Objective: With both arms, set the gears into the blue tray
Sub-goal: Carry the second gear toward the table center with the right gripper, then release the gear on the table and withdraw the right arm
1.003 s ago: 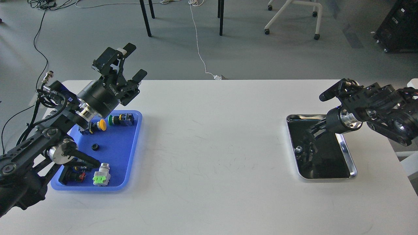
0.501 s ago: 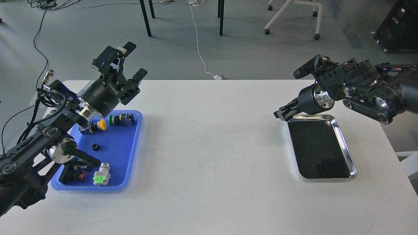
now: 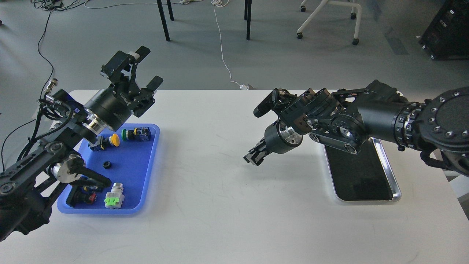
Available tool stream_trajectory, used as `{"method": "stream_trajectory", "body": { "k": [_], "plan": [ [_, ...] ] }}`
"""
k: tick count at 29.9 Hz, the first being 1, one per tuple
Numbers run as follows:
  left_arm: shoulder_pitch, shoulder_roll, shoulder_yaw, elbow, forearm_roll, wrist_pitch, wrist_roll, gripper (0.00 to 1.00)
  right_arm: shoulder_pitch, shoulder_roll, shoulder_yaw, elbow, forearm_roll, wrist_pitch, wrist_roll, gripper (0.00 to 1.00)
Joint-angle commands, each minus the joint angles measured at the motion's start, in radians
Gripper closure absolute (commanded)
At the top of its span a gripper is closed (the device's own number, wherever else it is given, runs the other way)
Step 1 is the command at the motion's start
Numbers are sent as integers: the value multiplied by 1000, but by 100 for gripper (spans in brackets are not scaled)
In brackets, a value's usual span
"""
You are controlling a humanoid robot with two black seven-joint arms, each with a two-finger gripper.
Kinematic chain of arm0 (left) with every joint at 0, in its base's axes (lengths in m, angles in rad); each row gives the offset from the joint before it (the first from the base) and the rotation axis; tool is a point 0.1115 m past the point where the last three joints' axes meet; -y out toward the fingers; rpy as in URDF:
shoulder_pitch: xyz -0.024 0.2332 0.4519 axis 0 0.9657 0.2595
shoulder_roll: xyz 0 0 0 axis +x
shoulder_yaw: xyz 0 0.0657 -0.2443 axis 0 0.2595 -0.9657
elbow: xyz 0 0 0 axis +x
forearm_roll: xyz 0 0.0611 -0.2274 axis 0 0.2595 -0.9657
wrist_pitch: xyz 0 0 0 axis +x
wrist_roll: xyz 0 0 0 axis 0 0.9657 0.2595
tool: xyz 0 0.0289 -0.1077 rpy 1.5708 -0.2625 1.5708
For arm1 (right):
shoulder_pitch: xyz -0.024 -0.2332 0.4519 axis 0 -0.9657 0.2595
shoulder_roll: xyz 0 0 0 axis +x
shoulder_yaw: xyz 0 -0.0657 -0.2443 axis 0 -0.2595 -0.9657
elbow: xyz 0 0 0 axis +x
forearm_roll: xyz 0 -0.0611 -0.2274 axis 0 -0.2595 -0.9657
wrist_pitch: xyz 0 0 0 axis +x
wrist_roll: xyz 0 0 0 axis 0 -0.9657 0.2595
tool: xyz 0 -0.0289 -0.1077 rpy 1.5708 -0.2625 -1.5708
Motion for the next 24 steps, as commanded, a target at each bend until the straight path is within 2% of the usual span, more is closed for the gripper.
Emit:
{"method": "stream_trajectory", "body": {
  "k": [1,24],
  "plan": [
    [0,2,0,0,-1,0,1,2,-4,4,-12,-6,3,-4,0,84],
    [0,6,0,0,1,0,1,2,-40,4,-14,34,93,-7,0,84]
  ]
}}
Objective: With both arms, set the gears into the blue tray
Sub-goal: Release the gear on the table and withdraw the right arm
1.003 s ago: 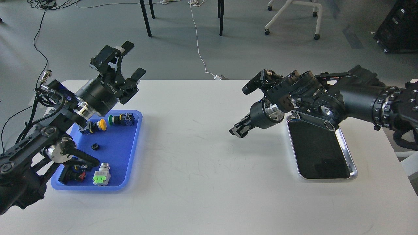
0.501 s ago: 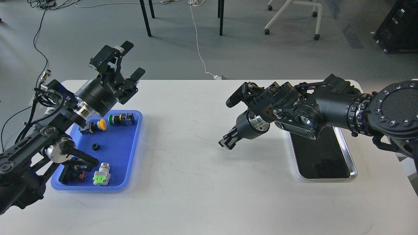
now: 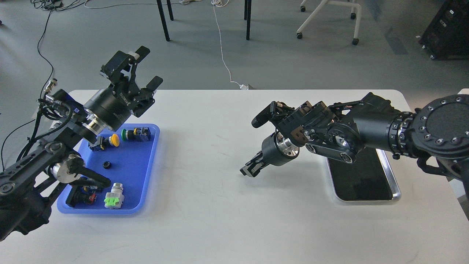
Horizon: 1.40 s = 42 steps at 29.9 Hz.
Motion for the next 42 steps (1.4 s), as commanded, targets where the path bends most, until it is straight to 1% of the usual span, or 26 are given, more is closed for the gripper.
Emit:
{"method": "stream_trajectory", "body": {
  "k": [1,7,11,12,14,19,22,26,28,29,30,31,32,33,37,42],
  "plan": [
    [0,3,0,0,0,0,0,2,-8,0,0,0,0,-4,0,84],
    [0,3,0,0,0,0,0,2,-23,0,0,0,2,-27,0,83],
    [0,3,0,0,0,0,-1,2,-24,0,2,0,3,-27,0,79],
    [0,5,0,0,0,0,0,2,-24,0,3,0,3,-29,0,77],
    [0,3,0,0,0,0,-1,2,-23,0,5,0,15,-30,0,66],
    [0,3,0,0,0,0,-1,2,-23,0,6,0,44,-32,0,47],
    [0,5,0,0,-2,0,-1,2,-23,0,11,0,46,-32,0,38],
    [0,5,0,0,0,-2,-1,2,-21,0,32,-3,48,-32,0,33],
    [0,3,0,0,0,0,-4,2,-18,0,70,-5,70,-27,0,28],
    [0,3,0,0,0,0,-6,2,-15,0,83,-5,90,-26,0,24],
    [0,3,0,0,0,0,-10,2,-12,0,101,-5,132,-26,0,14],
    [0,3,0,0,0,0,-12,2,-12,0,115,-5,170,-26,0,7],
    [0,2,-1,0,-2,0,-13,2,-11,0,129,-3,208,-24,0,5],
    [0,0,-1,0,-2,1,-15,2,-11,-3,147,-2,251,-24,0,4],
    [-1,-4,-1,0,-2,1,-15,2,-32,-115,250,9,386,-23,0,3],
    [-2,-9,0,0,-2,1,-15,2,-158,-253,429,25,583,-21,0,3]
  ]
}}
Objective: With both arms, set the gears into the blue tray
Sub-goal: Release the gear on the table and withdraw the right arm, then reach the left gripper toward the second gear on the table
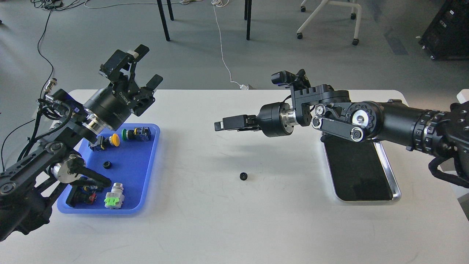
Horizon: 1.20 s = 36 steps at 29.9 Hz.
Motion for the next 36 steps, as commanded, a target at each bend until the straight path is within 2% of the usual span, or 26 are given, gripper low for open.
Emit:
{"method": "stream_trajectory", "body": {
  "k": [1,6,13,19,24,31,36],
  "plan": [
    [1,-4,2,0,2,0,0,2,-96,-90,141,3,135,1,0,3],
    [-2,-14,9,0,11,2,-2,2,-254,-162,311,-5,331,18,0,3],
    [-4,-45,21,-9,129,-1,-3,2,-453,-238,586,-11,632,134,0,2],
    [-16,-51,87,-44,400,-14,-66,2,-582,-313,715,-2,758,134,0,2],
    [-128,-50,261,-66,681,-18,-125,2,-657,-373,741,7,781,134,0,1],
    [-315,-63,470,-46,1181,-18,-125,2,-713,-399,746,17,781,134,0,1],
    [-427,-160,584,44,1463,-17,-125,4,-714,-400,755,17,779,134,0,1]
  ]
}}
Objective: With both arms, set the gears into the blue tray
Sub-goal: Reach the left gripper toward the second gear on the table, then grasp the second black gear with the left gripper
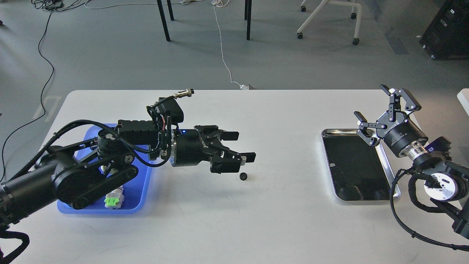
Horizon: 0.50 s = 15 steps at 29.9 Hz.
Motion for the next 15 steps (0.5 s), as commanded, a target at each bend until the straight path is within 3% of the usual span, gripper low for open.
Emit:
{"method": "stream_trajectory", "body": {
  "k": [1,10,15],
  "plan": [
    [-75,-64,88,61,167,3,1,4,-1,-1,10,0,-2,0,0,1],
    [-184,-242,251,284,167,13,1,5,-1,-28,20,1,-2,0,0,1],
    [-198,-277,305,342,167,13,1,6,-1,-30,21,1,-2,0,0,1]
  ]
}}
